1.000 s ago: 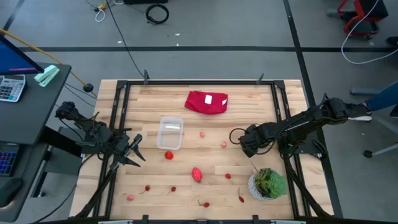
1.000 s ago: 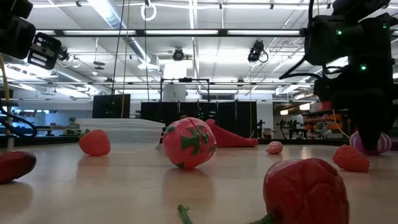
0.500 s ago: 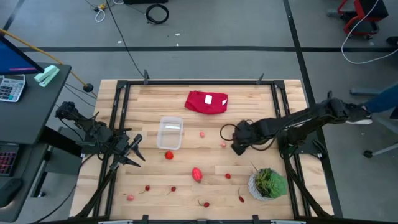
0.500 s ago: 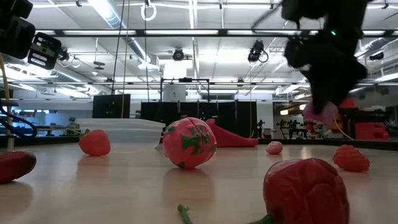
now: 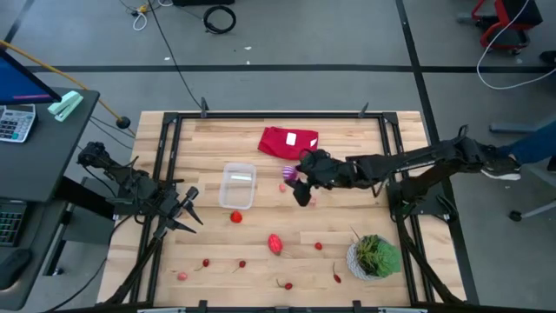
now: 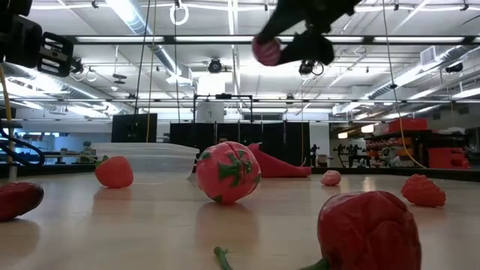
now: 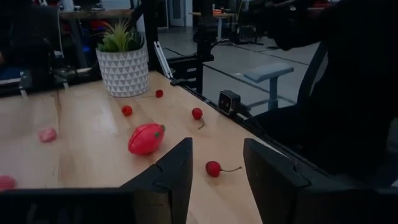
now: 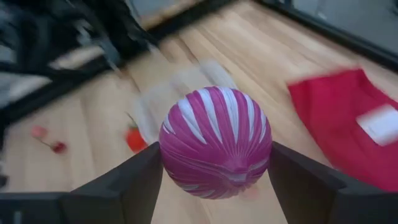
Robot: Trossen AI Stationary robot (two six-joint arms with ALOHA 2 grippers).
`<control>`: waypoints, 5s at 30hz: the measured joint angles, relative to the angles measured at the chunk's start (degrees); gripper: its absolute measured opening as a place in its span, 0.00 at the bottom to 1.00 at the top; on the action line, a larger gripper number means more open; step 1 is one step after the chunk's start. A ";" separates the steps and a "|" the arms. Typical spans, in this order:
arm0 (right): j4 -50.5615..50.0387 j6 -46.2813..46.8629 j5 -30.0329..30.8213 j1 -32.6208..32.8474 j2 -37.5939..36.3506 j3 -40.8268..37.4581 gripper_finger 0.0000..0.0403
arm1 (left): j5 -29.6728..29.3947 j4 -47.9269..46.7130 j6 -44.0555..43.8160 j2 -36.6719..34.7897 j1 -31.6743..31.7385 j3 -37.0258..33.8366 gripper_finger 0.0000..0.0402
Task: Pick and placing Produce into tupperware
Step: Put the purple onion in the transparent bin, then put the bottom pink peach in the transparent bin
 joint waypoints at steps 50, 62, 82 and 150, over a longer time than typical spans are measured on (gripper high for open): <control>-22.28 -20.32 -20.95 -14.05 53.77 55.39 0.68 | -8.39 5.82 -0.27 -0.09 0.01 4.72 0.37; -23.07 -21.53 -23.93 -13.46 54.68 55.32 0.68 | -8.37 5.78 -0.30 -0.07 0.01 4.72 0.35; -22.46 -23.28 -23.67 -12.26 54.60 55.39 0.69 | -8.37 5.67 -0.30 -0.02 -0.01 4.72 0.38; -61.56 -7.67 2.09 16.38 36.35 54.42 0.68 | -3.60 -3.37 -27.08 27.33 -3.28 29.62 0.19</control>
